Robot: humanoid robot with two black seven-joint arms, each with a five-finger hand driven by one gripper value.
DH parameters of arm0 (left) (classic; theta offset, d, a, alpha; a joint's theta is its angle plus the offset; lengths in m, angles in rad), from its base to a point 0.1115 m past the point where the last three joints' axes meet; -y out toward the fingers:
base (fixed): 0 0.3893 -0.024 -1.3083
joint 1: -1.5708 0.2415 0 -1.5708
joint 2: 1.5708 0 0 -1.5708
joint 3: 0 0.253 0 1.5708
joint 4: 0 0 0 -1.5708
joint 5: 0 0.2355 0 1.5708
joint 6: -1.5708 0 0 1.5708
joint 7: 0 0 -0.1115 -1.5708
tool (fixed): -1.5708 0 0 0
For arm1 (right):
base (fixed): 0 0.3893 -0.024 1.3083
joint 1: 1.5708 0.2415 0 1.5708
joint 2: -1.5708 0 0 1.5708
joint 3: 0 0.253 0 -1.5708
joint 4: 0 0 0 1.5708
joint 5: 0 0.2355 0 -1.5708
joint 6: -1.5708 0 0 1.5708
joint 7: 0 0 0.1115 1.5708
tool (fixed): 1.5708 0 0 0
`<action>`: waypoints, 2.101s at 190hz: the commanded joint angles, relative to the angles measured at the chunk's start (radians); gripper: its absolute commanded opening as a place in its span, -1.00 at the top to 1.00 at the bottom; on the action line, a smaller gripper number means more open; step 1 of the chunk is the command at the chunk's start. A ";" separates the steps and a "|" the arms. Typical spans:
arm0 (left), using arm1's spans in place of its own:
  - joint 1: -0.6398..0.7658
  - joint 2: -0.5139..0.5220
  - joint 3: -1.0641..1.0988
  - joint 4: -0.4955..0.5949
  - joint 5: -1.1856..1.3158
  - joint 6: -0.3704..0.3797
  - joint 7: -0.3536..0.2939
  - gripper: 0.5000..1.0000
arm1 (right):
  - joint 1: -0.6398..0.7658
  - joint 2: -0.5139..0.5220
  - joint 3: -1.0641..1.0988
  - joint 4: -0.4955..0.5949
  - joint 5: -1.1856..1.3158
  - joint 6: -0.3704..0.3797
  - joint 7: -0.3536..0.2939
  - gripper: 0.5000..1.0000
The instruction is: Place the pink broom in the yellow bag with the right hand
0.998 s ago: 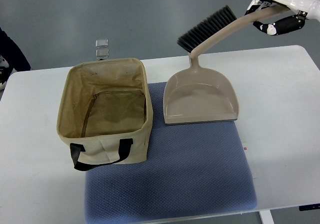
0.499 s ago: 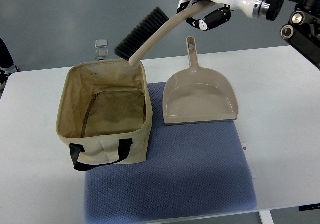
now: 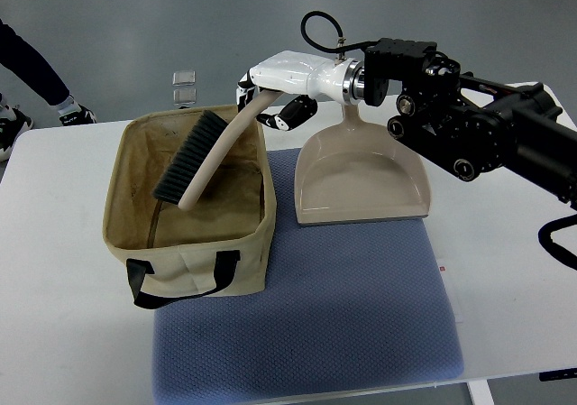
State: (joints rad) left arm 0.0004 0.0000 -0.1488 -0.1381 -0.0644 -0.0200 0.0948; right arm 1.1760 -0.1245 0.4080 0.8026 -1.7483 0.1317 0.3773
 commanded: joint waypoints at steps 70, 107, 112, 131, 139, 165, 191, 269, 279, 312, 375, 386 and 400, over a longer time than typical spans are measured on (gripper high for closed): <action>0.001 0.000 0.000 0.000 0.000 0.000 0.000 -1.00 | -0.052 -0.038 0.002 0.001 0.023 -0.063 0.003 -0.47; 0.001 0.000 0.000 0.000 0.000 0.000 0.000 -1.00 | -0.067 -0.067 0.124 0.006 0.070 -0.066 0.005 -0.57; 0.000 0.000 0.000 -0.002 0.000 0.000 0.000 -1.00 | -0.072 -0.070 0.144 0.006 0.084 -0.064 0.006 -0.57; 0.000 0.000 0.000 0.000 0.000 0.000 0.000 -1.00 | -0.107 -0.073 0.229 0.001 0.181 -0.064 0.009 -0.57; 0.000 0.000 0.000 0.000 0.000 0.000 0.000 -1.00 | -0.139 -0.072 0.262 -0.003 0.240 -0.070 0.014 -0.58; 0.000 0.000 0.000 0.000 0.000 0.000 0.000 -1.00 | -0.254 -0.069 0.367 -0.029 0.484 -0.075 0.018 -0.59; 0.000 0.000 0.000 0.000 0.000 0.000 0.000 -1.00 | -0.328 -0.058 0.477 -0.080 0.780 -0.080 0.017 -0.65; 0.000 0.000 0.000 0.000 0.000 0.000 0.000 -1.00 | -0.437 -0.073 0.494 -0.194 1.339 0.039 0.012 -0.70; 0.001 0.000 0.000 0.000 0.000 0.000 0.000 -1.00 | -0.441 -0.072 0.496 -0.194 1.365 0.089 0.012 -0.71; 0.001 0.000 0.000 0.000 0.000 0.000 0.000 -1.00 | -0.454 -0.058 0.562 -0.192 1.408 0.160 0.015 -0.71; 0.000 0.000 0.000 0.000 0.000 0.000 0.000 -1.00 | -0.478 -0.027 0.621 -0.197 1.428 0.151 0.017 -0.72; 0.000 0.000 0.000 0.000 0.000 0.000 0.000 -1.00 | -0.483 -0.027 0.621 -0.200 1.428 0.149 0.017 -0.72; 0.000 0.000 0.000 -0.001 0.000 0.000 0.000 -1.00 | -0.484 -0.027 0.620 -0.200 1.428 0.138 0.018 -0.72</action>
State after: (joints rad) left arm 0.0002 0.0000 -0.1488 -0.1380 -0.0644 -0.0199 0.0949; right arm 0.6963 -0.1510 1.0292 0.6042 -0.3205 0.2815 0.3943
